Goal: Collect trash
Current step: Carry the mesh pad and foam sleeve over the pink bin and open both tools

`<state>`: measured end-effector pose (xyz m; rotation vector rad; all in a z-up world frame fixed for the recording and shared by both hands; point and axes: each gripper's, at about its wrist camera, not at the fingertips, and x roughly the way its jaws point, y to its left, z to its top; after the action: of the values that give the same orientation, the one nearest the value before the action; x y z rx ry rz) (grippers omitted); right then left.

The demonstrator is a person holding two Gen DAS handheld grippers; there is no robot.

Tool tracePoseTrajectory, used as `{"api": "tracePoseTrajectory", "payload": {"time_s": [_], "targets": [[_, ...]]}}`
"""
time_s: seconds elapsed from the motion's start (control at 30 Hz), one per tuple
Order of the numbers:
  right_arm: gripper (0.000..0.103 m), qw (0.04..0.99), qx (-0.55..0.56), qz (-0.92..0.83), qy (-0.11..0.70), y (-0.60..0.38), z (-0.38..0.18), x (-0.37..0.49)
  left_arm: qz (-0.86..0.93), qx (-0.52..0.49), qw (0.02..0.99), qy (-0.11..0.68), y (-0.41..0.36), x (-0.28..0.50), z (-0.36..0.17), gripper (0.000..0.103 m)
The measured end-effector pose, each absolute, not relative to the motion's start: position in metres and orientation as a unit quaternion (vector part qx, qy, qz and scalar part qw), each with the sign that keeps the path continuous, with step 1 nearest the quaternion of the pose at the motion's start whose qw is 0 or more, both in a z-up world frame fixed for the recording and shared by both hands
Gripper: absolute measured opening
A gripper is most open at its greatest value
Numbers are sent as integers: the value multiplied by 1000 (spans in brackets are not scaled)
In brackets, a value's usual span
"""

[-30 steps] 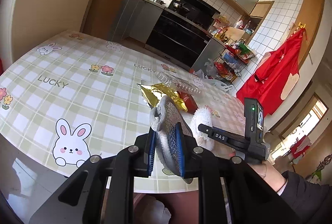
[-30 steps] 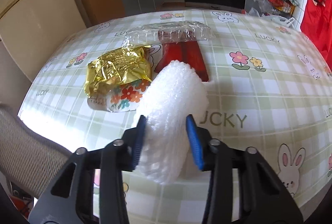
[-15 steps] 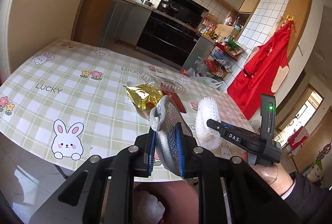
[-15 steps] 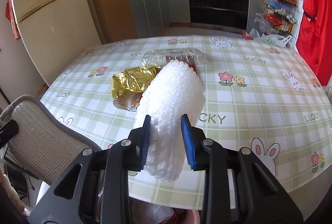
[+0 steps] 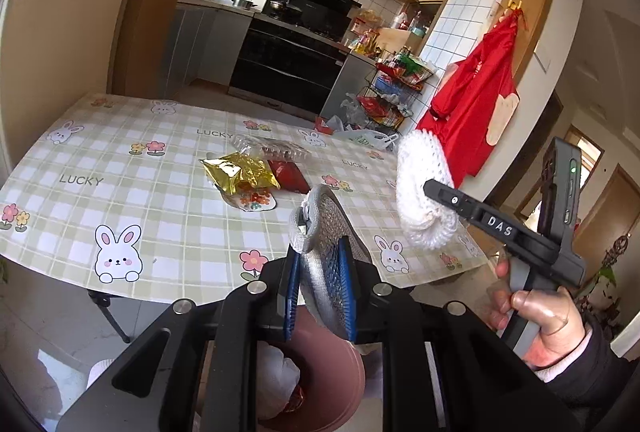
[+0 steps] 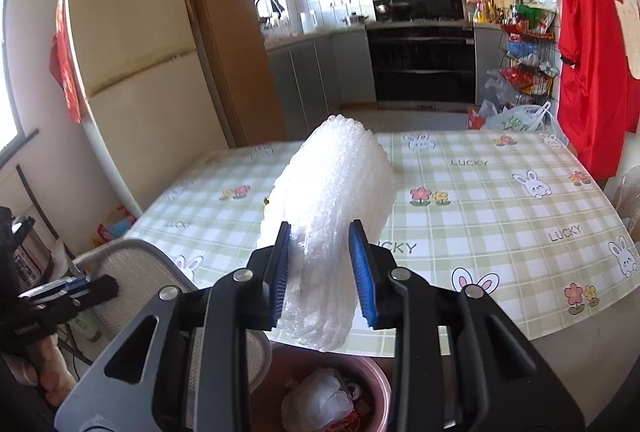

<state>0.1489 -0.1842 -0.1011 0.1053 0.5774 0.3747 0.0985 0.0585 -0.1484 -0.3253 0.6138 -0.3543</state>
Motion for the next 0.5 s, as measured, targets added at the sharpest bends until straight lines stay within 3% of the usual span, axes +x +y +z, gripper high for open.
{"api": "tracePoseTrajectory", "payload": {"time_s": [0.5], "targets": [[32,948,79,174,254,-229,-83,110,-202,-99,903,367,10,95,-169,18]]}}
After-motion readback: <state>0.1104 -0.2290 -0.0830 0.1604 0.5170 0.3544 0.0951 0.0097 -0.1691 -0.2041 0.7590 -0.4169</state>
